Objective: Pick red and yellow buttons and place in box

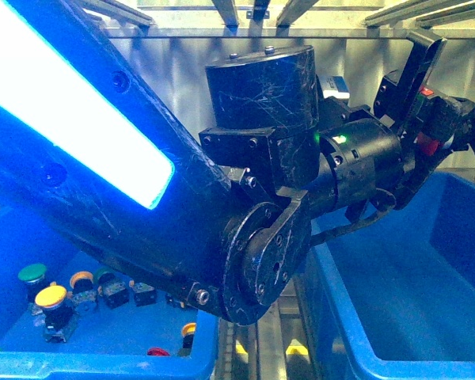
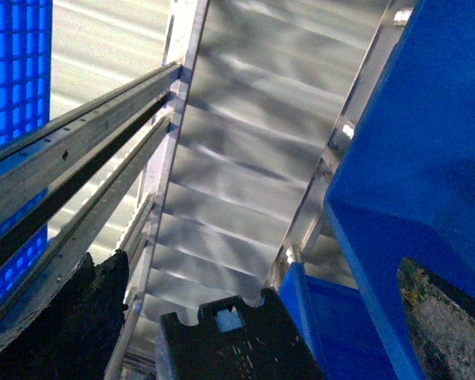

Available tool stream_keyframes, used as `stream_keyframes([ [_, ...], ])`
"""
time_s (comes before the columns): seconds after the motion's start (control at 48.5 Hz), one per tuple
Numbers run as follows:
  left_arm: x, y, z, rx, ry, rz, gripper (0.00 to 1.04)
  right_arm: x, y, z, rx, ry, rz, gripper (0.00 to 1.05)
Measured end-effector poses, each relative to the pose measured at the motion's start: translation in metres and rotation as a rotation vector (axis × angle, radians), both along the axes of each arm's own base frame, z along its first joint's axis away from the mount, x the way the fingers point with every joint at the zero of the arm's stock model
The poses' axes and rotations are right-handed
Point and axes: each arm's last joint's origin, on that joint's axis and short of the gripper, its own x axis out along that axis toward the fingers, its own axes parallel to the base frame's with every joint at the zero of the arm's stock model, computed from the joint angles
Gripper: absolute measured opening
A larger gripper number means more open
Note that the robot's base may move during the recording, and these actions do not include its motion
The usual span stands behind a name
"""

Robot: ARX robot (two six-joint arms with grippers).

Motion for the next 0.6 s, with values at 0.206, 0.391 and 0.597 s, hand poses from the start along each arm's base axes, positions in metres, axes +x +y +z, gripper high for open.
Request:
stream_keyframes([
  [0.206, 0.001, 0.0, -0.003, 0.018, 0.012, 0.004, 0.33, 0.0, 0.0, 0.002, -0.001, -0.012, 0.009, 0.98],
  [0.391, 0.002, 0.001, -0.005, 0.029, 0.02, 0.015, 0.33, 0.0, 0.0, 0.008, 0.003, -0.024, 0.006, 0.98],
  [0.597, 0.002, 0.0, -0.006, 0.039, 0.025, 0.018, 0.33, -0.002, 0.0, 0.015, 0.003, -0.039, 0.01, 0.91],
])
